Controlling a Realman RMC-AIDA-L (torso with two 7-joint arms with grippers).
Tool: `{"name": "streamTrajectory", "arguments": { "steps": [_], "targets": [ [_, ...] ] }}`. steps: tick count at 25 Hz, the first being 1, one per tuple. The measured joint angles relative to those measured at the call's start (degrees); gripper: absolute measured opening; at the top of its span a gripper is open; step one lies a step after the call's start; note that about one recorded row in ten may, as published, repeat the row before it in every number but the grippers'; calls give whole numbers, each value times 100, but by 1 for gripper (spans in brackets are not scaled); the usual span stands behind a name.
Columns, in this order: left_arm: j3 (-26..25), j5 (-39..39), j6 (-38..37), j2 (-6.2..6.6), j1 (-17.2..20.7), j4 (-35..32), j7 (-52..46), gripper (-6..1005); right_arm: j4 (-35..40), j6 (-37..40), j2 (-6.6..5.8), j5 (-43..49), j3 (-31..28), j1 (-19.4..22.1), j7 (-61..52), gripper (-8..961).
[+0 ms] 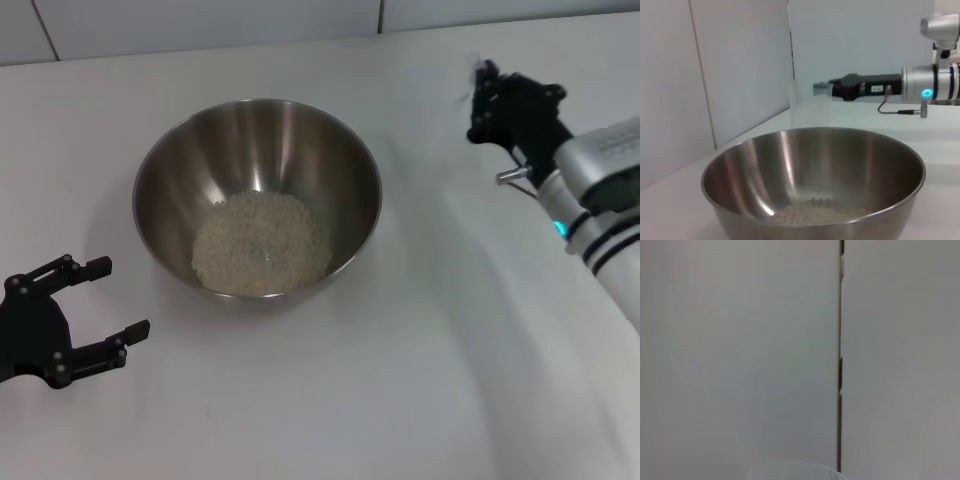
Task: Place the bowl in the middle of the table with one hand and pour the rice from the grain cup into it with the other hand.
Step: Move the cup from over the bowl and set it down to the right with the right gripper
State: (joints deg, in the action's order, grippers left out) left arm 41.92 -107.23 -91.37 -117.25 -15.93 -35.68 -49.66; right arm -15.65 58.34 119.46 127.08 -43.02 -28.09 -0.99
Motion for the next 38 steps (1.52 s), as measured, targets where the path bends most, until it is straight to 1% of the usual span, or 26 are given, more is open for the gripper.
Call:
{"name": "streamTrajectory", "arguments": {
  "steps": [4, 5, 6, 10, 19, 28, 32, 34, 35, 36, 38],
  "targets": [
    [0, 0, 8, 0, -9, 0, 0, 827, 31, -669, -16, 24, 120, -282, 10, 11],
    [0, 0, 9, 0, -33, 0, 0, 827, 47, -881, -16, 26, 270, -392, 24, 11],
    [0, 0, 14, 0, -47, 0, 0, 827, 47, -881, -16, 26, 270, -392, 24, 11],
    [0, 0, 30, 1, -63, 0, 0, 827, 79, -1284, -19, 35, 453, -555, 28, 17],
    [0, 1, 34, 1, -107, 0, 12, 827, 97, -1351, -16, 37, 566, -511, 24, 75],
    [0, -91, 56, 1, -163, 1, 10, 827, -41, -1331, -3, 38, 664, -305, 31, 133],
    [-18, -96, 59, 1, -169, -1, 26, 827, -189, -1208, -17, 80, 682, -113, 30, 303],
    [-30, -97, 60, 1, -169, -1, 28, 827, -248, -955, -19, 145, 685, 73, 9, 386],
    [-34, -97, 60, 1, -169, -1, 24, 827, -312, -609, -42, 168, 659, 306, -49, 426],
    [-39, -98, 60, 1, -168, -1, 21, 827, -312, -609, -42, 168, 659, 306, -49, 465],
    [-47, -97, 60, 1, -164, -1, 12, 827, -359, -298, -117, 196, 676, 508, -229, 545]
  ]
}}
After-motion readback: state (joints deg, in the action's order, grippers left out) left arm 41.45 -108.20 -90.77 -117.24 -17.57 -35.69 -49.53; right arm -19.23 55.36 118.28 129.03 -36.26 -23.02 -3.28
